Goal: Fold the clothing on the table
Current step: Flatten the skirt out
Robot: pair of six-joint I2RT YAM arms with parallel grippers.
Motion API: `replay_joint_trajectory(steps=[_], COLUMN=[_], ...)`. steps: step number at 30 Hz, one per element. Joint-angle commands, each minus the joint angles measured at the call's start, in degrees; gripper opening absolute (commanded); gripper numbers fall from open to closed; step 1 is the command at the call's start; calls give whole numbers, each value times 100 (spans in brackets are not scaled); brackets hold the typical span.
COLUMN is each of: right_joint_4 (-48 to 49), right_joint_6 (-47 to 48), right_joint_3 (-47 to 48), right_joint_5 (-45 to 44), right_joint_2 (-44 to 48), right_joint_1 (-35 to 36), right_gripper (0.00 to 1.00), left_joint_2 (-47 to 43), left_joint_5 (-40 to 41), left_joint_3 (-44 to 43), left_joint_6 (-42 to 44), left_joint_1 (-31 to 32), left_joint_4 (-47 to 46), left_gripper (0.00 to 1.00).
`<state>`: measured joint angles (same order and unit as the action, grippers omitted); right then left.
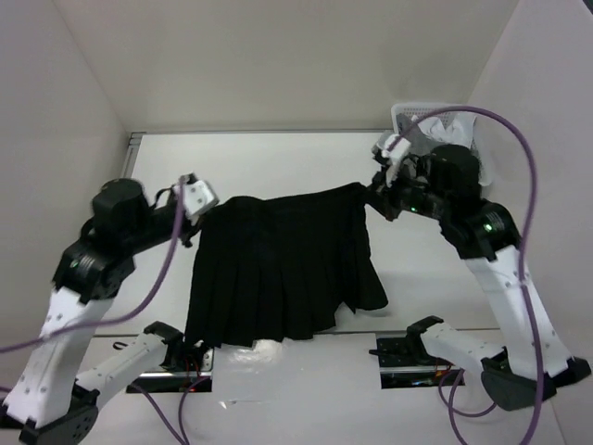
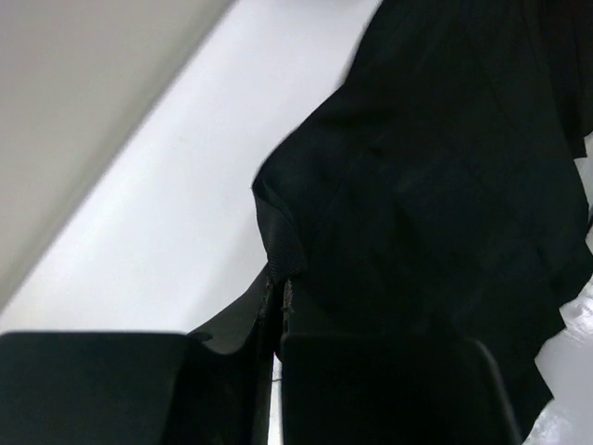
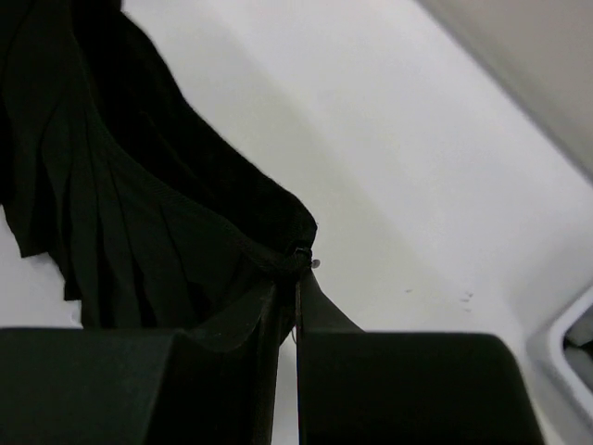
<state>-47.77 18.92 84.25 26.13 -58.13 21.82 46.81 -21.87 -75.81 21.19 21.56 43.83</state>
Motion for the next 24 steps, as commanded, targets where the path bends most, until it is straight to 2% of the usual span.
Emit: replay_joint_trajectory(steps=[1, 5, 8, 10, 15, 19, 20, 21, 23, 24], right_joint_4=[671, 1190, 1480, 1708, 2008, 2219, 2271, 2376, 2535, 2631], right_joint_6=[42, 270, 393, 481, 587, 640, 640, 561, 508, 316], right_joint_3=[-574, -761, -507, -401, 3, 232, 302, 381, 443, 443], right_joint_5=[-248, -407, -161, -222, -556, -714, -819, -1090, -1172, -1415], right_joint_2=[-741, -1645, -2419, -2755, -3738, -4241, -4329, -4399, -4514, -4514], right_joint_1=[-55, -301, -836, -890, -890, -890, -838, -838, -785, -785], right_gripper=[0, 0, 0, 0, 0, 0, 0, 14, 27, 49], left_joint_2=[758, 2152, 2918, 3324, 3844, 4169, 4257, 4258, 4258, 4258], left_joint_5=[94, 244, 480, 665, 964, 1175, 1228, 1351, 1405, 1631], left_joint_3=[531, 726, 673, 620, 462, 409, 409, 409, 409, 409], left_joint_6=[157, 87, -35, -36, -177, -177, -229, -229, -343, -396], left_joint_1=[-38, -275, -460, -635, -838, -891, -891, -891, -943, -943], left_joint_4=[-893, -1561, -2227, -2501, -3195, -3373, -3538, -3609, -3802, -3890], left_gripper=[0, 0, 0, 0, 0, 1, 33, 52, 80, 98])
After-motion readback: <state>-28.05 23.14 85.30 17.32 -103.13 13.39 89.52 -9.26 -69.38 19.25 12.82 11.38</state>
